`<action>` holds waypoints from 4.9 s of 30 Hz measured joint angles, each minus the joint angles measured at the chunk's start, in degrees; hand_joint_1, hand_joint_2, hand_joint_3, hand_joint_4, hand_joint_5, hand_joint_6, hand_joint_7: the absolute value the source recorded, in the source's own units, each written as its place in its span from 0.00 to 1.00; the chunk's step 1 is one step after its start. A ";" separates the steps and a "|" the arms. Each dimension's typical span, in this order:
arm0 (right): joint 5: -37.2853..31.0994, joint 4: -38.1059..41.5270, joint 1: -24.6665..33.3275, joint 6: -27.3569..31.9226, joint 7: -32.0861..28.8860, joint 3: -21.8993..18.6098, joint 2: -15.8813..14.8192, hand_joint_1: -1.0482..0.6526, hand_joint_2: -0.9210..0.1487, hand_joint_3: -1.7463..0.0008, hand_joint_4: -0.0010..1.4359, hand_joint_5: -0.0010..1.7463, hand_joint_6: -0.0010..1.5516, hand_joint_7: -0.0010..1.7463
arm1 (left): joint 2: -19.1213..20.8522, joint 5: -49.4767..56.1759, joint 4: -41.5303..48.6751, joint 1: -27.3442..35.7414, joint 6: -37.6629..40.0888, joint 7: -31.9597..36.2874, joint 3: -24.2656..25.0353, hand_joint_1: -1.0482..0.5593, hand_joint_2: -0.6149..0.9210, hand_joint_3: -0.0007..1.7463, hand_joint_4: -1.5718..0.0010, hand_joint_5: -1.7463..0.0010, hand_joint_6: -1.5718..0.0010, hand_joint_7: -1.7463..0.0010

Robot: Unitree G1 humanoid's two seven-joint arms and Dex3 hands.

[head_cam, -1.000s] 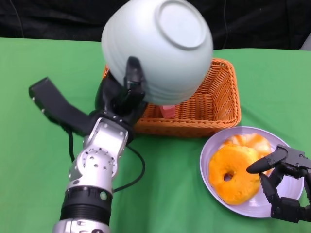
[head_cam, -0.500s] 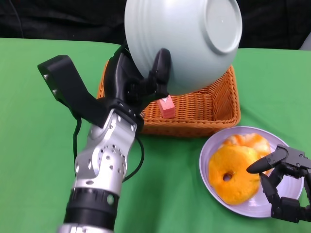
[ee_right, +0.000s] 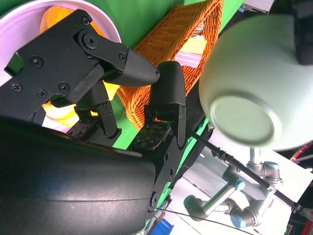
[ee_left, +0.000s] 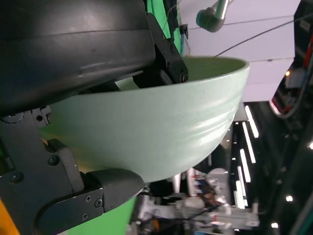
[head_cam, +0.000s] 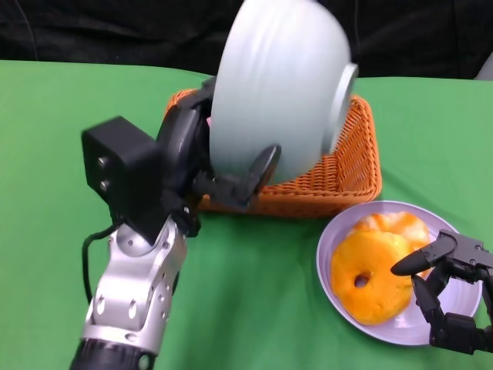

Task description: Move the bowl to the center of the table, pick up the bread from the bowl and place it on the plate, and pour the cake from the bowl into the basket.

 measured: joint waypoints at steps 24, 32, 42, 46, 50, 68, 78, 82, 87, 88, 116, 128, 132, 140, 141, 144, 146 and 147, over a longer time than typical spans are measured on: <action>-0.22 0.02 -0.12 0.05 0.00 0.16 0.28 0.51 0.46 0.33 0.61 0.87 0.56 0.62 | 17.40 27.45 -10.51 10.87 -26.58 0.37 -3.85 0.63 0.47 1.00 0.32 0.00 0.44 0.01; -0.25 0.02 -0.13 0.09 0.01 0.15 0.28 0.51 0.46 0.33 0.61 0.87 0.56 0.62 | 22.71 37.95 -12.31 14.13 -34.72 4.69 -3.37 0.58 0.46 0.98 0.33 0.00 0.44 0.00; -0.24 -0.05 -0.12 0.73 0.04 0.15 0.28 0.51 0.46 0.32 0.61 0.85 0.56 0.62 | 24.15 42.16 -13.00 14.75 -36.82 8.19 -2.60 0.58 0.47 0.97 0.33 0.00 0.45 0.00; -0.22 -0.05 -0.15 0.74 0.06 0.16 0.28 0.51 0.45 0.33 0.61 0.82 0.56 0.60 | 28.13 52.40 -12.20 15.42 -40.91 15.20 -2.51 0.61 0.49 0.76 0.33 0.00 0.46 0.00; -0.18 -0.05 -0.16 0.70 0.07 0.16 0.28 0.50 0.42 0.37 0.60 0.81 0.56 0.57 | 33.09 62.36 -7.06 16.39 -43.36 21.57 -3.86 0.60 0.49 0.71 0.33 0.00 0.47 0.00; -0.23 -1.21 0.16 0.69 0.24 0.48 0.61 0.50 0.38 0.42 0.61 0.80 0.57 0.56 | 37.86 72.21 -2.47 16.44 -41.37 35.70 -11.32 0.57 0.53 0.65 0.33 0.00 0.44 0.07; -0.47 -1.35 0.25 0.71 0.25 0.49 0.62 0.50 0.38 0.41 0.61 0.80 0.56 0.57 | 38.99 80.84 3.02 13.61 -34.44 45.21 -18.31 0.48 0.74 0.21 0.36 0.00 0.37 0.31; -0.12 -1.62 0.32 0.87 0.62 0.50 0.62 0.50 0.39 0.41 0.61 0.80 0.56 0.57 | 40.55 80.53 6.08 10.94 -35.74 45.37 -21.72 0.44 0.85 0.02 0.37 0.05 0.20 0.76; -0.40 -1.62 0.34 0.86 0.62 0.50 0.61 0.50 0.38 0.41 0.61 0.81 0.56 0.58 | 41.54 67.05 5.21 11.18 -36.27 29.03 -22.08 0.51 0.94 0.01 0.40 0.63 0.34 0.97; -0.40 -1.62 0.34 0.86 0.62 0.50 0.61 0.50 0.38 0.41 0.60 0.80 0.55 0.58 | 41.97 64.34 3.90 11.74 -36.04 25.33 -21.91 0.52 0.94 0.00 0.39 0.76 0.38 0.99; 9.52 -1.21 0.00 -2.36 13.03 4.68 0.41 0.44 0.10 0.77 0.59 0.72 0.66 0.30 | 29.40 10.87 -15.79 28.03 -33.17 1.29 -4.14 0.62 0.64 0.71 0.51 0.19 0.50 0.41; 9.48 0.00 -1.01 -3.78 13.81 6.55 0.82 0.46 0.13 0.71 0.60 0.73 0.65 0.36 | 16.84 9.35 -21.39 32.85 -26.03 2.94 -1.78 0.74 0.56 1.00 0.33 0.00 0.44 0.04; 9.74 0.00 -1.68 -4.06 14.16 7.35 1.09 0.46 0.16 0.68 0.60 0.75 0.63 0.41 | 15.05 8.87 -23.21 34.61 -23.96 3.03 -1.20 0.74 0.57 1.00 0.33 0.00 0.45 0.02; 7.53 0.44 -1.80 -5.64 12.60 8.35 2.63 0.46 0.34 0.43 0.58 0.87 0.56 0.62 | 13.37 7.44 -23.90 36.44 -23.42 2.92 -0.01 0.73 0.57 1.00 0.35 0.00 0.48 0.02; 7.34 0.60 -1.76 -5.80 12.54 8.48 2.83 0.46 0.35 0.42 0.58 0.87 0.56 0.63 | 13.23 7.23 -23.90 36.60 -23.43 2.82 0.01 0.73 0.57 1.00 0.35 0.00 0.48 0.02; 6.95 1.59 -1.48 -7.44 11.95 8.55 3.03 0.46 0.38 0.39 0.57 0.90 0.55 0.65 | 12.79 6.63 -23.91 37.19 -23.42 2.62 0.03 0.73 0.56 1.00 0.35 0.00 0.48 0.02; 6.51 2.62 -1.27 -8.75 11.63 8.55 3.06 0.46 0.39 0.38 0.57 0.90 0.55 0.66 | 12.77 6.36 -23.90 37.21 -23.46 2.23 0.17 0.73 0.56 1.00 0.35 0.00 0.47 0.02; 6.35 3.06 -1.19 -9.35 11.56 8.55 3.06 0.46 0.39 0.37 0.57 0.91 0.54 0.66 | 12.74 6.20 -23.90 37.21 -23.48 2.20 0.23 0.73 0.56 1.00 0.35 0.00 0.47 0.03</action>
